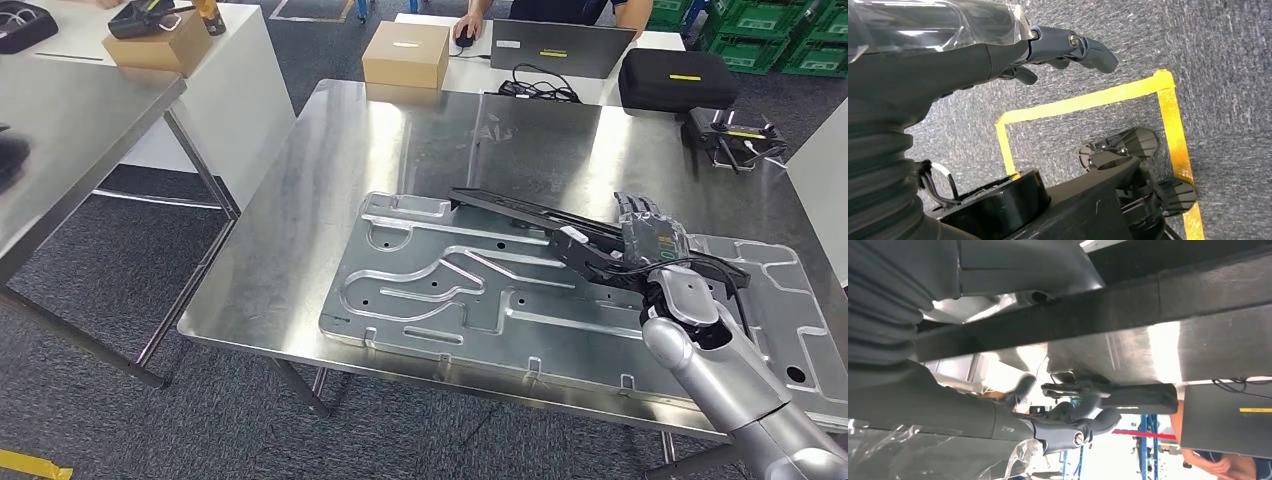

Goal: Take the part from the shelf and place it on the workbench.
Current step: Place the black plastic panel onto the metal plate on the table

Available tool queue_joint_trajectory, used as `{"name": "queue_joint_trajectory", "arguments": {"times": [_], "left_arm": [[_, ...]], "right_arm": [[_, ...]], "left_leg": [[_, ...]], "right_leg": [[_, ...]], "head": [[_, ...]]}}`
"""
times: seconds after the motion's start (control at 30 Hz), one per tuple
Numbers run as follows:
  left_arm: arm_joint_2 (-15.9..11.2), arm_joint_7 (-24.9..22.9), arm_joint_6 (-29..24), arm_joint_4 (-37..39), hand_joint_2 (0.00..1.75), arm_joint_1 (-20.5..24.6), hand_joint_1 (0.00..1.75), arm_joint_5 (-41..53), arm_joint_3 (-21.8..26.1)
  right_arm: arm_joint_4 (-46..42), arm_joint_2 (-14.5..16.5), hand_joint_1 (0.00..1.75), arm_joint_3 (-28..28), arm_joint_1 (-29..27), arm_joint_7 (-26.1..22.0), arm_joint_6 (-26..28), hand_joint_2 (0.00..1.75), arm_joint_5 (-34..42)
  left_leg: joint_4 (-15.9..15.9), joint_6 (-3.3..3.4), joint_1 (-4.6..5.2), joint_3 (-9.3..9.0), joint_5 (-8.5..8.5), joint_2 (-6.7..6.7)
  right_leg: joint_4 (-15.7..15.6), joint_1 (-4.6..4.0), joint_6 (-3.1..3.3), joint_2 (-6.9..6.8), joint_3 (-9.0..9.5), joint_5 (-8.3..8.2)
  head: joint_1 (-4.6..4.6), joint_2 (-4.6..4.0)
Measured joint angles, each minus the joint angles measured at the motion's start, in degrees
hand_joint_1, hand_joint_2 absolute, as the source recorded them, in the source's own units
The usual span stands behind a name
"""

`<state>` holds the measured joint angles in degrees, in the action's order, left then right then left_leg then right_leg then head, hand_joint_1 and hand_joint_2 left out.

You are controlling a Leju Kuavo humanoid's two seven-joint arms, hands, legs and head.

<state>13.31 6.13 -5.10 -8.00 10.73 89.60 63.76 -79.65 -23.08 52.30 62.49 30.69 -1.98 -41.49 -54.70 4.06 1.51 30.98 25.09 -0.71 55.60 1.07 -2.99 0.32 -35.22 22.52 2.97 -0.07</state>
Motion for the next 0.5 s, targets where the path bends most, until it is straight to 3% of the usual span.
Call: {"name": "queue_joint_trajectory", "arguments": {"times": [0.3,0.43,0.5], "left_arm": [[0.0,-0.36,-0.5,0.0,1.75,-0.1,0.0,-0.05,-0.05],[0.0,-0.35,-0.51,0.0,0.0,-0.15,0.0,-0.02,-0.05],[0.0,-0.34,-0.45,0.0,0.0,-0.18,0.0,0.12,-0.05]], "right_arm": [[0.44,-1.8,0.0,-1.33,-0.67,0.99,0.96,0.0,1.87],[0.39,-2.58,0.0,-1.88,-1.18,1.33,1.38,0.0,2.43],[0.29,-2.84,0.0,-2.34,-1.46,1.46,2.05,0.0,2.7]], "left_leg": [[0.0,0.0,0.0,-0.03,0.0,0.0],[0.0,0.0,0.0,-0.05,0.0,0.01],[0.0,0.0,0.0,-0.05,0.0,0.01]], "right_leg": [[0.0,-0.01,0.0,0.0,0.02,0.0],[0.0,-0.01,0.0,0.01,0.04,0.0],[0.0,0.0,0.0,0.0,0.05,0.0]], "head": [[0.0,0.0],[0.0,0.0],[0.0,0.0]]}}
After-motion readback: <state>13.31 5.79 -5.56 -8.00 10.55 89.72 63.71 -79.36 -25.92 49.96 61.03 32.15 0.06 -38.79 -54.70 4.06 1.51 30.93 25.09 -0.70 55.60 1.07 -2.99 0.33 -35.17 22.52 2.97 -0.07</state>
